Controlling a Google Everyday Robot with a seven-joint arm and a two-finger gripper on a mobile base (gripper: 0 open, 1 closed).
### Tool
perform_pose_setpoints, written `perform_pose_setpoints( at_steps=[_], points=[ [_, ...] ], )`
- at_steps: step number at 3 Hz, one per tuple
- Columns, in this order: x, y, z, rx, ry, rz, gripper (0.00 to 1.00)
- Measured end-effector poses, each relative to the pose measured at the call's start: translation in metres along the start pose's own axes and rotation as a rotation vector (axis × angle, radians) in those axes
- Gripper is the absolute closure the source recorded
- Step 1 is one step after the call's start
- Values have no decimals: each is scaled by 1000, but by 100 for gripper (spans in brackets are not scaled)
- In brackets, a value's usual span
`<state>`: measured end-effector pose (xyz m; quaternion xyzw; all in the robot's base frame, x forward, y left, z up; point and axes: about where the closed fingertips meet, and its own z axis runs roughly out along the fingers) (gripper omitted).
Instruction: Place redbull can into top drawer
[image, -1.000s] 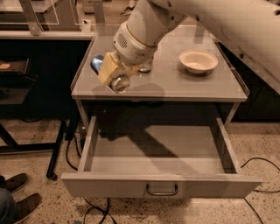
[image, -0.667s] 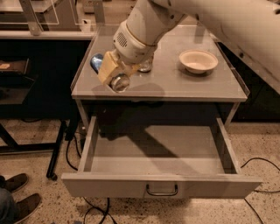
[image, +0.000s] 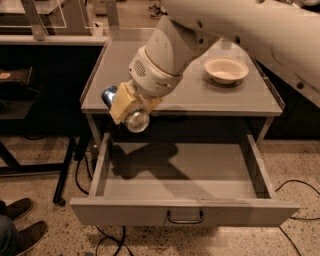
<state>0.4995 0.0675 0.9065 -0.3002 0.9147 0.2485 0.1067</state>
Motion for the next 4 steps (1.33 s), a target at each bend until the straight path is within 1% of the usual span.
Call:
perform_pose_setpoints(
  at_steps=[1,2,3,4],
  points=[
    [38,13,10,-37,28,69,100],
    [52,15,15,-46,44,92,100],
    [54,13,19,-44,48,102,100],
    [74,-9,54,-41,82,186,100]
  ],
)
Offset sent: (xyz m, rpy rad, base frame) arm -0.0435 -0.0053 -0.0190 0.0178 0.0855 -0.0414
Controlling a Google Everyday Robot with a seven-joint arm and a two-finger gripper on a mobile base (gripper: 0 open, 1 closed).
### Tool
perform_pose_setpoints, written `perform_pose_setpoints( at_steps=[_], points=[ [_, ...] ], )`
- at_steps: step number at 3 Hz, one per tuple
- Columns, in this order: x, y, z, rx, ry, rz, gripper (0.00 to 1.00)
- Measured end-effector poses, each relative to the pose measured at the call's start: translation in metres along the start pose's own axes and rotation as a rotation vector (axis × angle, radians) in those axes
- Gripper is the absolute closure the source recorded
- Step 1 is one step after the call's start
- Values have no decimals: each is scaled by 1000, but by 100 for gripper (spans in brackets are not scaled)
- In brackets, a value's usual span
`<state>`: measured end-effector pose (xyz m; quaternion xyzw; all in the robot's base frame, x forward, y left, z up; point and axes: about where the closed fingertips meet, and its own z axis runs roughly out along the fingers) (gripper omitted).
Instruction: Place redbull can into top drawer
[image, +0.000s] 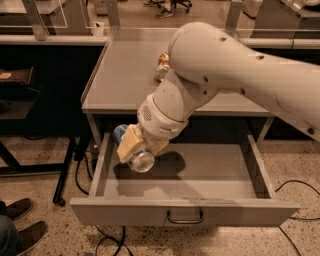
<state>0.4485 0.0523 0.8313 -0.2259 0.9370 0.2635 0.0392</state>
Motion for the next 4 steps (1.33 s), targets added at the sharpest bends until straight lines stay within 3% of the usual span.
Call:
perform_pose_setpoints(
  at_steps=[2,4],
  points=[
    [18,-55,50,-14,22,160,100],
    [19,-63,60,-34,24,184,100]
  ],
)
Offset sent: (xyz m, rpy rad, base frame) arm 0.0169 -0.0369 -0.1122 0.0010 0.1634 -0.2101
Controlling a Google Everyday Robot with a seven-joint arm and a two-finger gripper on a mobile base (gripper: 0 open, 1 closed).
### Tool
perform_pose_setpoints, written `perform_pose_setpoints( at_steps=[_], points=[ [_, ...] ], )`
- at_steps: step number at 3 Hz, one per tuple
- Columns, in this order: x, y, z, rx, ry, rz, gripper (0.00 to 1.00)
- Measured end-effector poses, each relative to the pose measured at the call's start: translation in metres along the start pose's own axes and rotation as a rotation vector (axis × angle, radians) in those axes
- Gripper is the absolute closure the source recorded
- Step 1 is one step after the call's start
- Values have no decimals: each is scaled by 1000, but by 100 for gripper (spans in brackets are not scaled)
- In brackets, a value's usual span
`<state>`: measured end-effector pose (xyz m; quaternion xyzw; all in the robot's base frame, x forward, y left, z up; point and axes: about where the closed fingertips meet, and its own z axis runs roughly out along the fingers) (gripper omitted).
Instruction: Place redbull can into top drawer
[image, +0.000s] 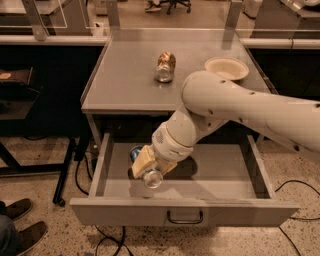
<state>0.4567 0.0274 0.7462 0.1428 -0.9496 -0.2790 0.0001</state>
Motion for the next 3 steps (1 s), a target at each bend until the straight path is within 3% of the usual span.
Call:
perform_pose_setpoints(
  at_steps=[2,3],
  points=[
    [-8,-49,26,-26,-30,121,100],
    [-9,-53,29,-29,-33,131,100]
  ],
)
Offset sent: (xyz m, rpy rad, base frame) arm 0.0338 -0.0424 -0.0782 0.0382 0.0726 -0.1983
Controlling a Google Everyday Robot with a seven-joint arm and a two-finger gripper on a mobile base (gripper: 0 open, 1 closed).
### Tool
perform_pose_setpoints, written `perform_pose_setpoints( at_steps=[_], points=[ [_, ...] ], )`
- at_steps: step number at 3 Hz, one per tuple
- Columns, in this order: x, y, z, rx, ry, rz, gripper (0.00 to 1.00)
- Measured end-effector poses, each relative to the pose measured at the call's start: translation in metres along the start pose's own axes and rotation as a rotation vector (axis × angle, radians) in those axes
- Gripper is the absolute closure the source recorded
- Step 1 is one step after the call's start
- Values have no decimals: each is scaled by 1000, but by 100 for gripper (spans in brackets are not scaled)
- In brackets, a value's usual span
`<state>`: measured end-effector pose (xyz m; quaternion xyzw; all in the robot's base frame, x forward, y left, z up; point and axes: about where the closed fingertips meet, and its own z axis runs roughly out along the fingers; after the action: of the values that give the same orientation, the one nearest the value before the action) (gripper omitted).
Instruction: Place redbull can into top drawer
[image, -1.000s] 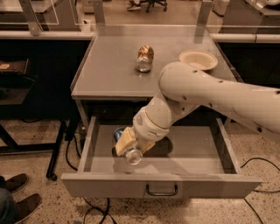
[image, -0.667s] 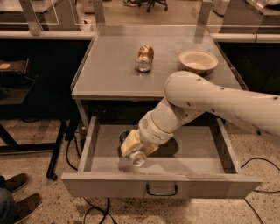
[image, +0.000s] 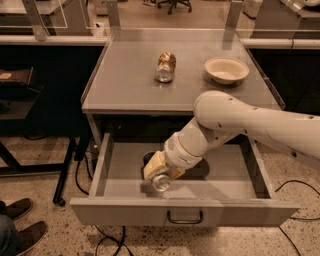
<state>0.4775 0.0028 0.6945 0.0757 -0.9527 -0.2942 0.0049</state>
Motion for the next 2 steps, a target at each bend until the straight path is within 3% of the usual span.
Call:
perform_pose_setpoints(
  at_steps=[1,2],
  points=[
    [0,0,0,-1,-1,3,100],
    [-6,-21,-2,-20,-49,59,100]
  ],
)
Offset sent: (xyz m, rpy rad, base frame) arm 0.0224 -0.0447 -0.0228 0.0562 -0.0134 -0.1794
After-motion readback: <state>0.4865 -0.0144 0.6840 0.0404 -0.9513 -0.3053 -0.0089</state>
